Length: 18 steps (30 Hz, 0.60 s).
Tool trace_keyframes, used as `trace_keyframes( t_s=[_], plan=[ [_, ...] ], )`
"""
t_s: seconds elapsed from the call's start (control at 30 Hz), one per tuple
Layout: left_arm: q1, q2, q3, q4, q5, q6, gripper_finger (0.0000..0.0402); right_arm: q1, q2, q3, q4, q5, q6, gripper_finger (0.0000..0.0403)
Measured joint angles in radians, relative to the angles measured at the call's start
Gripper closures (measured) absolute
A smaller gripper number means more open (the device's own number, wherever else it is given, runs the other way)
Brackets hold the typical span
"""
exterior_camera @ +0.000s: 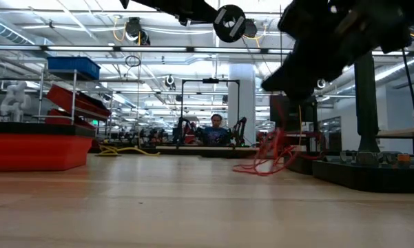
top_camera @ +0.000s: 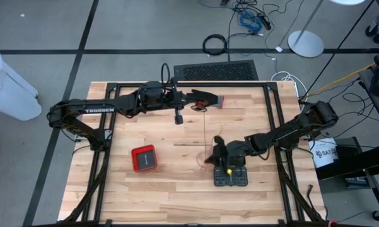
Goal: Coil cords
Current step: Coil the red wire onto the spool
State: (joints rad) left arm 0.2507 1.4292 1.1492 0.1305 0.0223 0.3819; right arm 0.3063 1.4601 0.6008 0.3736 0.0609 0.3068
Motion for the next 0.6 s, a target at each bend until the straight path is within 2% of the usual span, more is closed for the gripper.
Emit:
trace_keyframes(
  t_s=[0.13, 0.3, 0.43, 0.5, 0.6],
  plan=[
    [0.001, -0.001, 0.000, 0.028, 0.008, -0.001, 0.0402, 0.040, -0.076, 0.001, 0.108, -0.162, 0.021, 0.0403],
    [0.001, -0.002, 0.001, 0.044, 0.021, -0.008, 0.0402, 0.087, -0.214, 0.000, 0.187, -0.332, 0.142, 0.0403],
    [0.001, -0.004, 0.002, 0.055, 0.022, -0.007, 0.0402, 0.135, -0.300, 0.001, 0.277, -0.377, 0.229, 0.0401],
    [0.003, -0.004, 0.003, 0.060, 0.013, -0.007, 0.0402, 0.140, -0.331, 0.001, 0.191, -0.379, 0.296, 0.0400],
    [0.004, -0.004, 0.003, 0.059, 0.005, -0.008, 0.0402, 0.139, -0.349, 0.000, -0.083, -0.310, 0.405, 0.0399]
  ],
)
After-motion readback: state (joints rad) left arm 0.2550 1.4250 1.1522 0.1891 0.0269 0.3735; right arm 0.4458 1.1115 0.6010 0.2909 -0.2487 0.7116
